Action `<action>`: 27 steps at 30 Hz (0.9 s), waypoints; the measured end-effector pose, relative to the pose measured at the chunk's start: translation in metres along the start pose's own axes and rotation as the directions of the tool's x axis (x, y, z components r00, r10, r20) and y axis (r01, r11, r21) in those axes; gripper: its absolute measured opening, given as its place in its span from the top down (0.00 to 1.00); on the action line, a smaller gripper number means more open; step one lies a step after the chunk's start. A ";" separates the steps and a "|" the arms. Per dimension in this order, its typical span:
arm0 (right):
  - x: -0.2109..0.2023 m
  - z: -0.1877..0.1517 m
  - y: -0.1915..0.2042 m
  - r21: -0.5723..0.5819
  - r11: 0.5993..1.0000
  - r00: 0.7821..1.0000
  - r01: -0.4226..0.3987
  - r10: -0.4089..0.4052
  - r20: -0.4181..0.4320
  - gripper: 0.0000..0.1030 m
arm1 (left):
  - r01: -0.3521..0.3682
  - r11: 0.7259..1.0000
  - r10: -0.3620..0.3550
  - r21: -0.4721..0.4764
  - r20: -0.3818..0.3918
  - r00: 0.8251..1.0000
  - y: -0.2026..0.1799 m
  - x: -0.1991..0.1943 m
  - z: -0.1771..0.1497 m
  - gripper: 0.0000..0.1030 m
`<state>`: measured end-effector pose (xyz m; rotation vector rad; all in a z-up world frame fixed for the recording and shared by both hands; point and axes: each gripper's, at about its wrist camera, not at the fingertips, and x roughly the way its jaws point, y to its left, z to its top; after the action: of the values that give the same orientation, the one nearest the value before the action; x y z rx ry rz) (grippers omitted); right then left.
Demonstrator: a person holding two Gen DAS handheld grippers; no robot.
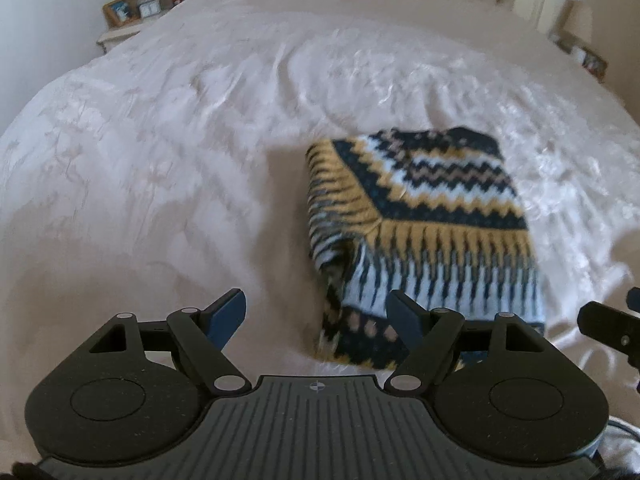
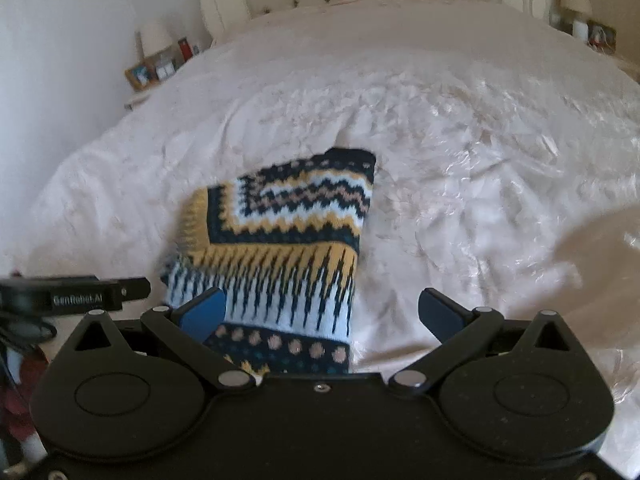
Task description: Fold small clothes
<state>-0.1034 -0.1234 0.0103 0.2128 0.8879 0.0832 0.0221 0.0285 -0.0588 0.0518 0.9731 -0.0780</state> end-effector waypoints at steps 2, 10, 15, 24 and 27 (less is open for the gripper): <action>0.005 -0.004 0.000 0.012 1.000 1.000 -0.008 0.009 -0.019 0.01 | -0.013 1.000 0.013 0.001 -0.016 1.000 0.001 0.001 -0.005 0.26; 0.008 -0.010 -0.003 0.045 0.999 0.998 -0.013 0.016 -0.059 0.01 | -0.010 1.000 0.011 0.009 -0.059 0.998 -0.001 0.005 -0.017 0.26; 0.012 -0.010 -0.003 0.041 0.999 0.997 -0.003 0.007 -0.078 0.01 | -0.006 1.000 0.007 0.015 -0.062 0.998 -0.004 0.004 -0.019 0.26; 0.012 -0.011 -0.003 0.043 0.999 0.997 0.002 0.001 -0.078 0.01 | -0.007 1.000 0.009 0.023 -0.060 0.998 -0.005 0.002 -0.018 0.26; 0.012 -0.011 -0.003 0.045 0.999 0.997 0.004 -0.001 -0.076 0.01 | -0.008 1.000 0.009 0.025 -0.057 0.998 -0.005 0.001 -0.018 0.26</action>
<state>-0.1048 -0.1231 -0.0063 0.2519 0.9668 0.0695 0.0075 0.0247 -0.0701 0.0813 1.0288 -0.0812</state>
